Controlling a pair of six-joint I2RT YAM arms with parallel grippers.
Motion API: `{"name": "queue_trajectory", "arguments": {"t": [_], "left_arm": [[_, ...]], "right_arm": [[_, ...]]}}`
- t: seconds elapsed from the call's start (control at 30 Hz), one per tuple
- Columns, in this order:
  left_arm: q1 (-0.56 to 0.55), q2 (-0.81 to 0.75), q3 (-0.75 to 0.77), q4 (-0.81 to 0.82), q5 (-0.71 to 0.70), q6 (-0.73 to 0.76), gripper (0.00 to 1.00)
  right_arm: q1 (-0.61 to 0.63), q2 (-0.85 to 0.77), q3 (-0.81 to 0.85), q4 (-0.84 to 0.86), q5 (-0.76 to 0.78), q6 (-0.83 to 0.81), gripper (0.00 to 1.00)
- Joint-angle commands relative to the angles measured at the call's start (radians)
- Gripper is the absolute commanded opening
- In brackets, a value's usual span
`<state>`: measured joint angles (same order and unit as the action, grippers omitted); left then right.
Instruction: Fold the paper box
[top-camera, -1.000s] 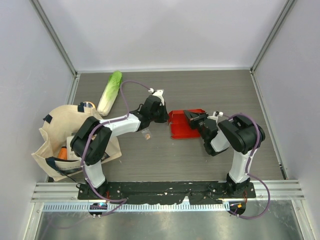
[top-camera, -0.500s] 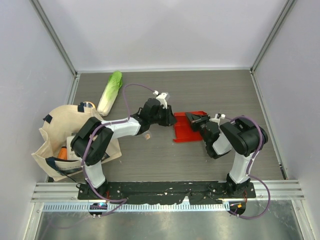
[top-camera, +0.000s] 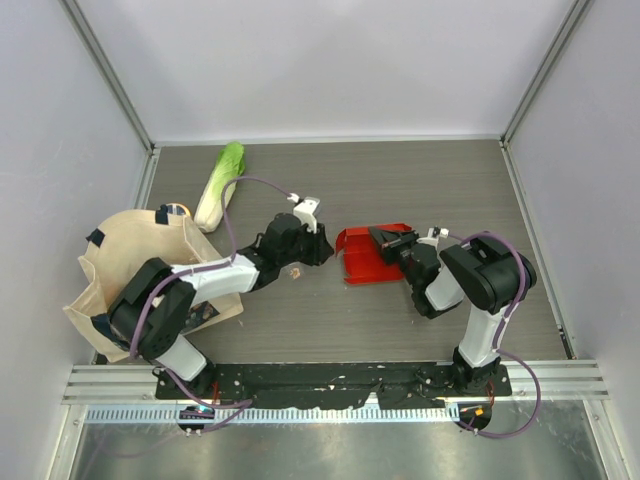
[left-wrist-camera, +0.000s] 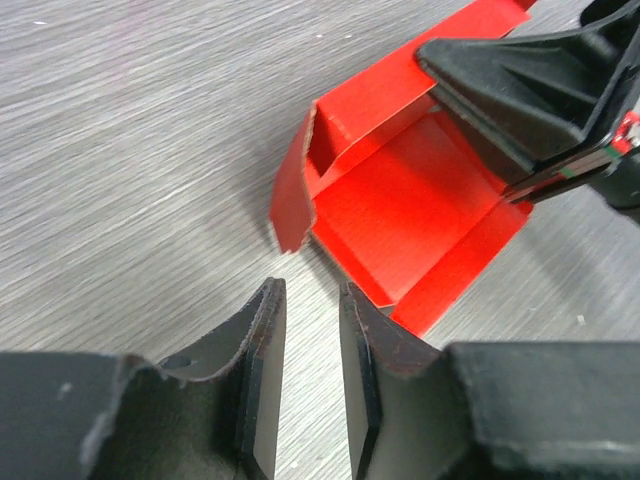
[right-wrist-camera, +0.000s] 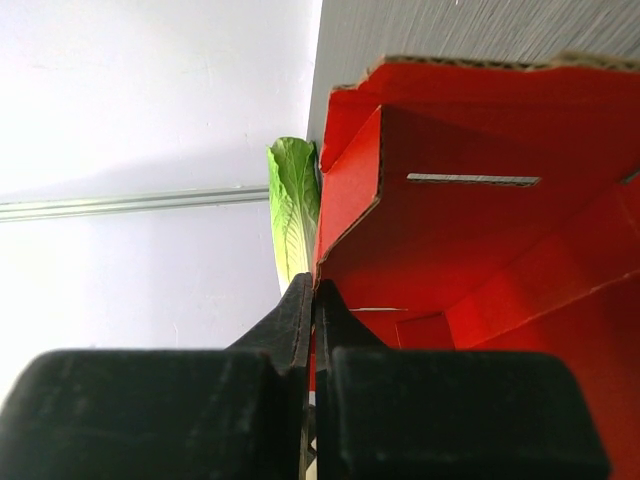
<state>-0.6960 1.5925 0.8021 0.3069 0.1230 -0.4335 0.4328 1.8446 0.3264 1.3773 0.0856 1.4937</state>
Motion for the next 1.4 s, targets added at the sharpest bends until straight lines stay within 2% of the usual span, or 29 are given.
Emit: {"name": "queue_trajectory", "arguments": {"t": [0.0, 0.13, 0.2, 0.33, 0.43, 0.47, 0.53, 0.67, 0.83, 1.0, 1.17, 1.37], "left_arm": [[0.013, -0.084, -0.067, 0.078, -0.104, 0.073, 0.3], [0.018, -0.06, -0.032, 0.003, -0.222, 0.062, 0.34], [0.018, -0.003, 0.026, -0.032, -0.22, 0.078, 0.34], [0.012, 0.081, 0.057, 0.069, -0.166, 0.137, 0.38], [0.009, 0.142, 0.094, 0.125, -0.065, 0.157, 0.4], [0.009, 0.158, 0.117, 0.136, 0.019, 0.17, 0.4], [0.006, 0.187, 0.137, 0.133, 0.065, 0.167, 0.4], [-0.01, 0.188, 0.112, 0.211, 0.096, 0.19, 0.44], [-0.025, 0.201, 0.132, 0.214, 0.086, 0.203, 0.45], [-0.051, 0.231, 0.177, 0.179, 0.014, 0.214, 0.46], [-0.095, 0.265, 0.2, 0.193, -0.115, 0.231, 0.47], [-0.134, 0.287, 0.198, 0.257, -0.3, 0.245, 0.41]], "right_arm": [[-0.005, -0.018, -0.018, 0.29, -0.017, -0.041, 0.01], [-0.006, -0.012, -0.016, 0.29, -0.02, -0.036, 0.01], [-0.006, -0.01, -0.016, 0.29, -0.02, -0.032, 0.01], [-0.006, -0.01, -0.013, 0.29, -0.018, -0.029, 0.01], [-0.006, -0.013, -0.013, 0.29, -0.017, -0.027, 0.01], [-0.006, -0.013, -0.013, 0.29, -0.015, -0.026, 0.01], [-0.006, -0.016, -0.016, 0.29, -0.015, -0.024, 0.01], [-0.006, -0.021, -0.024, 0.29, -0.011, -0.02, 0.01], [-0.005, -0.022, -0.032, 0.29, -0.001, -0.006, 0.01], [-0.003, -0.027, -0.035, 0.29, 0.006, 0.002, 0.01], [0.007, -0.021, -0.036, 0.29, 0.016, 0.017, 0.01], [0.015, -0.015, -0.041, 0.29, 0.014, 0.036, 0.01]]}}
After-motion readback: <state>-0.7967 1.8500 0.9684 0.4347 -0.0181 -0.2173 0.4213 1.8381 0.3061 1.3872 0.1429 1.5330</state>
